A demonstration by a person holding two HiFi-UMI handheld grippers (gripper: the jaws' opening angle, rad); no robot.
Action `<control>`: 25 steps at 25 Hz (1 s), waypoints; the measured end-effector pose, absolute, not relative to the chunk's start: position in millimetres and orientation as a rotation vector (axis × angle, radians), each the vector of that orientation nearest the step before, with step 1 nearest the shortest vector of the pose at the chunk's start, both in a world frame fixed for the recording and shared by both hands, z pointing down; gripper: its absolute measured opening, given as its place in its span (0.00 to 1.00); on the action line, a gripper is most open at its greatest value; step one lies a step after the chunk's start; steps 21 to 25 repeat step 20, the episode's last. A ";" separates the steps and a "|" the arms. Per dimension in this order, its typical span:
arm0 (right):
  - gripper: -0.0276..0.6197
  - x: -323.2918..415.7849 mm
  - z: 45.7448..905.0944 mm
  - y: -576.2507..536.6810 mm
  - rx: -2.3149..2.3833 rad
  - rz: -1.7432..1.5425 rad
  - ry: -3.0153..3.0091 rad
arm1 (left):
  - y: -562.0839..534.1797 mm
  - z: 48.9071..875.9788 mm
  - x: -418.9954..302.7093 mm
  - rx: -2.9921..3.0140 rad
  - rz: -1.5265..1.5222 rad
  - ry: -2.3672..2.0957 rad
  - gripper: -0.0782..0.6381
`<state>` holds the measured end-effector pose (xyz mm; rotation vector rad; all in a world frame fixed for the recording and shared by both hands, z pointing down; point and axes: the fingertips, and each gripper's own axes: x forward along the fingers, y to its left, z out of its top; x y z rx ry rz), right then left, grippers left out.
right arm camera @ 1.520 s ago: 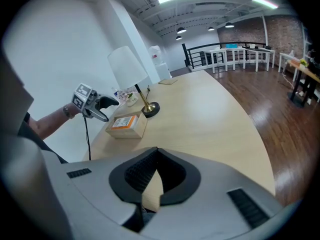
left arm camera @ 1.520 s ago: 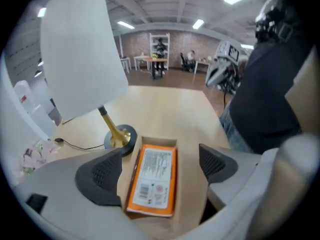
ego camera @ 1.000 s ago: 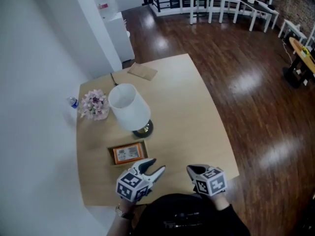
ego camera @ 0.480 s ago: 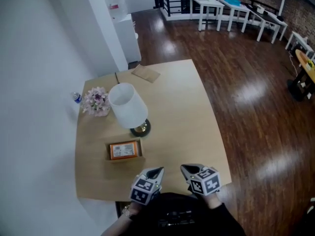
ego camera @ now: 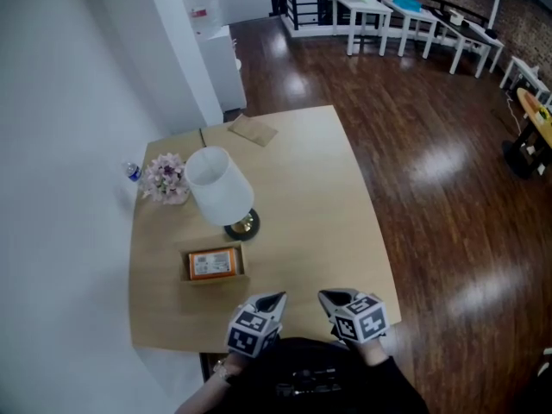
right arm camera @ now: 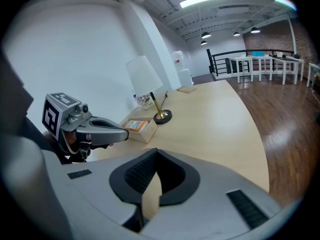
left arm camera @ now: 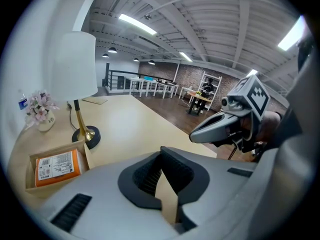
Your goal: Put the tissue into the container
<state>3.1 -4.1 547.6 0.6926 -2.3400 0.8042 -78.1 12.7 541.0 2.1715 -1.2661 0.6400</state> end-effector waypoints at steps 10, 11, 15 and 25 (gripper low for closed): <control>0.04 4.8 552.2 -5.8 0.692 0.824 -2.330 | 10.0 546.9 -76.1 2.160 0.644 -1.246 0.12; 0.04 4.9 551.2 -5.6 0.692 0.823 -2.331 | 10.3 546.8 -75.6 2.159 0.644 -1.244 0.12; 0.04 4.6 550.3 -4.5 0.688 0.826 -2.330 | 11.3 546.2 -74.2 2.158 0.647 -1.234 0.12; 0.04 5.2 549.4 -6.0 0.683 0.823 -2.336 | 10.6 547.3 -73.5 2.155 0.652 -1.235 0.12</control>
